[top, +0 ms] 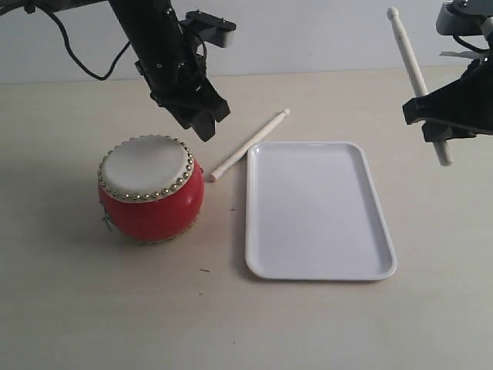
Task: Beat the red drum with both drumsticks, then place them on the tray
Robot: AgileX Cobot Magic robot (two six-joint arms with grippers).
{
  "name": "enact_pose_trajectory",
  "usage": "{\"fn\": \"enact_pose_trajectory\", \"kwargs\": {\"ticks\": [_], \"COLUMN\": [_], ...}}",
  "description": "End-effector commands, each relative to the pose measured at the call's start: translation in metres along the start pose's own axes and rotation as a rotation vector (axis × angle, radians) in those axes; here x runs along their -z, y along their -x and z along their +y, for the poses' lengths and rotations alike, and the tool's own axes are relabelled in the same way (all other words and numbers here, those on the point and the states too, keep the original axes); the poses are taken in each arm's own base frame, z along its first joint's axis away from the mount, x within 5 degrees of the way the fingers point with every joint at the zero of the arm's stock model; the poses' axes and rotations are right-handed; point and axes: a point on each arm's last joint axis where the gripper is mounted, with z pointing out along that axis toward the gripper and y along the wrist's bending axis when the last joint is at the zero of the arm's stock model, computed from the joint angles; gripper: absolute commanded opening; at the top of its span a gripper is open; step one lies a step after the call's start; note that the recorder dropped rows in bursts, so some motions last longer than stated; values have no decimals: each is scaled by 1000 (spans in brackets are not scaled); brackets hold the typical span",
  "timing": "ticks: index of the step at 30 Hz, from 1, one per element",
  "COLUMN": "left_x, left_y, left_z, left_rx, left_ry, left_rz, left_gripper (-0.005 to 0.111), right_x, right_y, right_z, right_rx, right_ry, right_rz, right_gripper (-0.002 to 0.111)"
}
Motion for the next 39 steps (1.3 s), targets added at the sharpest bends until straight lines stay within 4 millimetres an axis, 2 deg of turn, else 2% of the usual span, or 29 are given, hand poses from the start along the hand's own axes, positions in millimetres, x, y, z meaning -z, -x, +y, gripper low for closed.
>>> {"fn": "enact_pose_trajectory", "kwargs": {"ticks": [1, 6, 13, 24, 31, 39], "left_x": [-15, -31, -50, -86, -87, -100], "left_y": [8, 14, 25, 21, 25, 21], "left_z": [-12, -18, -13, -9, -6, -5], "left_rx": [-22, -56, -54, -45, -50, -49], "left_ry": [1, 19, 14, -2, 28, 21], "left_rz": [-11, -24, -30, 26, -25, 9], "left_gripper": [45, 45, 45, 45, 45, 45], "right_x": [3, 3, 3, 3, 3, 3], "right_y": [4, 4, 4, 4, 5, 5], "right_z": [1, 2, 1, 2, 2, 2], "right_rx": [5, 9, 13, 11, 12, 14], "right_ry": [22, 24, 23, 23, 23, 23], "right_rz": [-57, -57, -58, -60, -64, -64], "right_gripper": [0, 0, 0, 0, 0, 0]}}
